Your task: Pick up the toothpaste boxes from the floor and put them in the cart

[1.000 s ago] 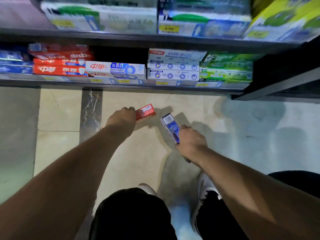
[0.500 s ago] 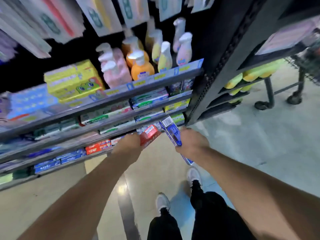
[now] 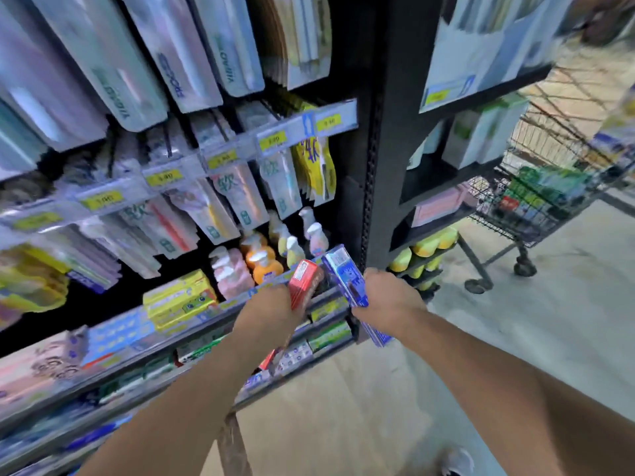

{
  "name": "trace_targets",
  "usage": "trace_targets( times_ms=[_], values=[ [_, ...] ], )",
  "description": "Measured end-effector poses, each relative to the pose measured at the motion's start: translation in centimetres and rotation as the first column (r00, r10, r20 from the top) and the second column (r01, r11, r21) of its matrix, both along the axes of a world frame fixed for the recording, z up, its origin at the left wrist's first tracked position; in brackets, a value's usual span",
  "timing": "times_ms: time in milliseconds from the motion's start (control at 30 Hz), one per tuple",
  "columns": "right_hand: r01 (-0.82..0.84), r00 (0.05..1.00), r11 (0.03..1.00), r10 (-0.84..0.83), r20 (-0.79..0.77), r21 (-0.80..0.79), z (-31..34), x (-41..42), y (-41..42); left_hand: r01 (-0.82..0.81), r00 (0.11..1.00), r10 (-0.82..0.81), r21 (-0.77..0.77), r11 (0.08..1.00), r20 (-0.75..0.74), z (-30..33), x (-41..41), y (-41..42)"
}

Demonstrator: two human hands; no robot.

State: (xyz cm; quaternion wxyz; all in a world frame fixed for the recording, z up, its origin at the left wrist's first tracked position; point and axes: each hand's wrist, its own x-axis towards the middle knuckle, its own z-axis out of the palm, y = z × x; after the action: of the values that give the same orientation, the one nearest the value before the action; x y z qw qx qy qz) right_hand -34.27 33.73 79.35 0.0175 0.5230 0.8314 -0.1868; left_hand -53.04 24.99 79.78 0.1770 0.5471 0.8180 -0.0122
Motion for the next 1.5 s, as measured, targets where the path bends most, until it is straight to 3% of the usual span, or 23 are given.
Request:
trace_targets(
  times_ms=[200, 433, 900, 1167, 1500],
  values=[
    [0.055, 0.997, 0.998, -0.054, -0.049, 0.011, 2.4, 6.5, 6.2, 0.11, 0.986, -0.111, -0.014, 0.994, -0.126, 2.8, 7.5, 7.2],
    [0.157, 0.984, 0.985, -0.15, -0.095, 0.076, 4.4, 19.2, 15.6, 0.103, 0.994, -0.104, 0.023, 0.994, 0.029, 3.9, 20.0, 18.4],
    [0.356, 0.932, 0.931, -0.348, -0.104, 0.079, 4.8, 40.3, 31.3, 0.343, 0.938, -0.345, 0.069, 0.937, 0.033, 4.7, 39.7, 38.0],
    [0.421, 0.906, 0.907, -0.42, -0.059, 0.021, 3.8, 44.7, 45.1, 0.324, 0.935, -0.33, 0.062, 0.944, 0.133, 2.1, 45.2, 52.1],
    [0.429, 0.903, 0.902, -0.428, 0.022, -0.047, 2.1, 49.0, 62.3, 0.173, 0.949, -0.165, -0.007, 0.985, 0.268, -1.1, 48.0, 67.5]
  ],
)
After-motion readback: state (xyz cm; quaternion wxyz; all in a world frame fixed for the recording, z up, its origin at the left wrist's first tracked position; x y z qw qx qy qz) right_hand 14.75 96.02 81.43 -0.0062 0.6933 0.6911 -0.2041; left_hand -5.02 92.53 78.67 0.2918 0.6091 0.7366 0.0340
